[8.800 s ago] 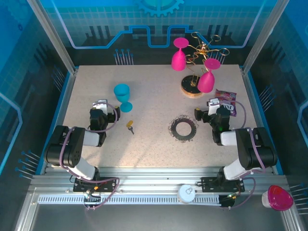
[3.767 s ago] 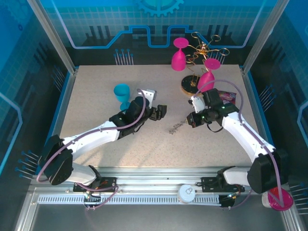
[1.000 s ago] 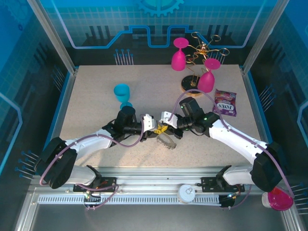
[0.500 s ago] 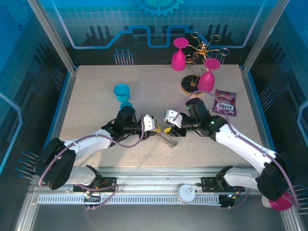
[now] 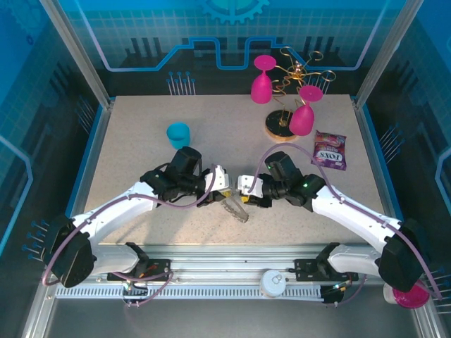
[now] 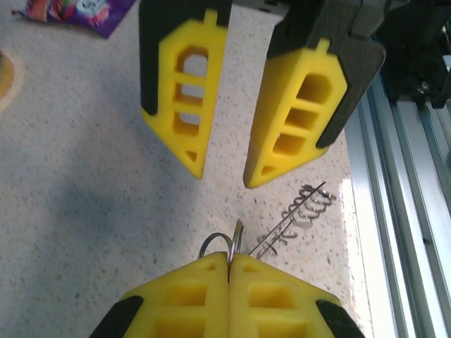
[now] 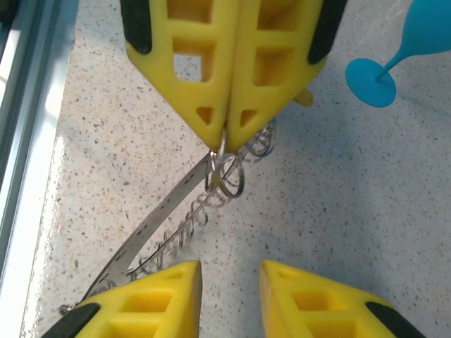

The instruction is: Put the keys on the keyring

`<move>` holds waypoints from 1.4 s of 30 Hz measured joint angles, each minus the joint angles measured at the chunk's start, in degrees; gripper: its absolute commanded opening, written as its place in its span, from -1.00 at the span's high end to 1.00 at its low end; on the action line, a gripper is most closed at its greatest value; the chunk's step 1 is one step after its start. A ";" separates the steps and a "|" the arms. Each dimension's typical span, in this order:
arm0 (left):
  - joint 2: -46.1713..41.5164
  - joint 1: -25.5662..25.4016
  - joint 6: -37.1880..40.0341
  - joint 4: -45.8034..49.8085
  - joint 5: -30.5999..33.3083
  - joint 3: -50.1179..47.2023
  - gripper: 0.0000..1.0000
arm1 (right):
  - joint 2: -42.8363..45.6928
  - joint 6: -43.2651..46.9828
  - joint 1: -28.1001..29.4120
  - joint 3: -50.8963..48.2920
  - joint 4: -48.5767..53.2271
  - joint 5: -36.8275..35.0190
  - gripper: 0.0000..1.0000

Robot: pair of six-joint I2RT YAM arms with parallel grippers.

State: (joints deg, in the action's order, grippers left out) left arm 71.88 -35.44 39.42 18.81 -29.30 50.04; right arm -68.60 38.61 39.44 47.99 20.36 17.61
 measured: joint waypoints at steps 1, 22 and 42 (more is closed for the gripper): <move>-0.04 0.00 0.00 0.72 0.15 0.02 1.00 | 0.00 -0.31 0.00 0.00 -0.68 0.44 0.47; -1.95 0.02 -1.97 -0.22 0.61 -0.37 1.00 | -1.22 -5.60 1.55 -1.53 -11.89 8.35 0.74; -2.58 0.13 -3.45 -1.09 1.05 -1.70 1.00 | -1.70 -6.03 1.49 -2.97 -13.62 7.93 0.64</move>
State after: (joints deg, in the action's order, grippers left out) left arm 69.30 -35.31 35.97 17.72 -28.25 48.34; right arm -70.30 32.58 40.93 45.01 6.74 25.54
